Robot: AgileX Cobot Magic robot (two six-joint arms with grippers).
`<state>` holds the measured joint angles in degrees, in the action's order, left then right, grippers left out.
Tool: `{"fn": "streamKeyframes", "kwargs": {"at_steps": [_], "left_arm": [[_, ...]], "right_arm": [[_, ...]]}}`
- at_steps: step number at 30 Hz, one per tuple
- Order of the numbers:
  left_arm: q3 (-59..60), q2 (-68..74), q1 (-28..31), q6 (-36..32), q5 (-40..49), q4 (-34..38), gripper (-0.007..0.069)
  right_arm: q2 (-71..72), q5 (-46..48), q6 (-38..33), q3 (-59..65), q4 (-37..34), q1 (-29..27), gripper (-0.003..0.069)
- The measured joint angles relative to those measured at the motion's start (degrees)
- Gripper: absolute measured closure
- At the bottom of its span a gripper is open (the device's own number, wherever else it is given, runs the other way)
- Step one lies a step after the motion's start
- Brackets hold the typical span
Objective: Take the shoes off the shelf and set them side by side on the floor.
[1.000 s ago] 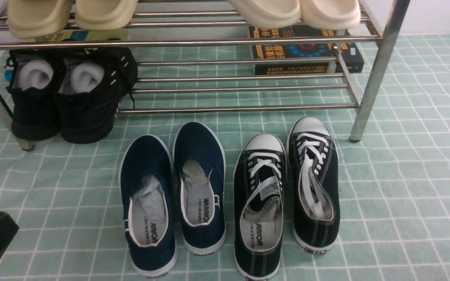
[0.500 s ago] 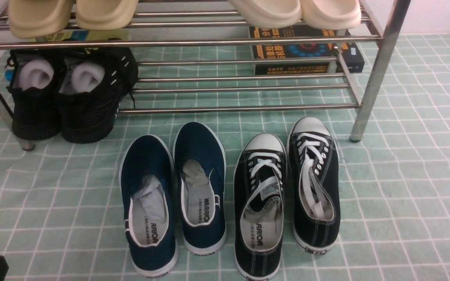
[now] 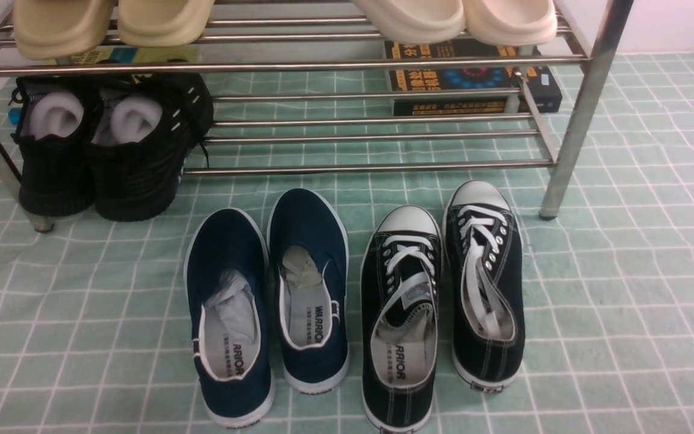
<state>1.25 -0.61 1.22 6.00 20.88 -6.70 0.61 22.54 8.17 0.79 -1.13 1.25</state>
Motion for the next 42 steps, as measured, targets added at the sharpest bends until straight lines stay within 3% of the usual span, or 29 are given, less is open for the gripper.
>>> {"fn": "streamKeyframes", "kwargs": {"at_steps": [42], "left_arm": [[0.0, 0.0, 0.11, 0.06, 0.05, -0.05, 0.0538]], "right_arm": [[0.0, 0.0, 0.0, 0.0, 0.0, 0.0, 0.0494]]}}
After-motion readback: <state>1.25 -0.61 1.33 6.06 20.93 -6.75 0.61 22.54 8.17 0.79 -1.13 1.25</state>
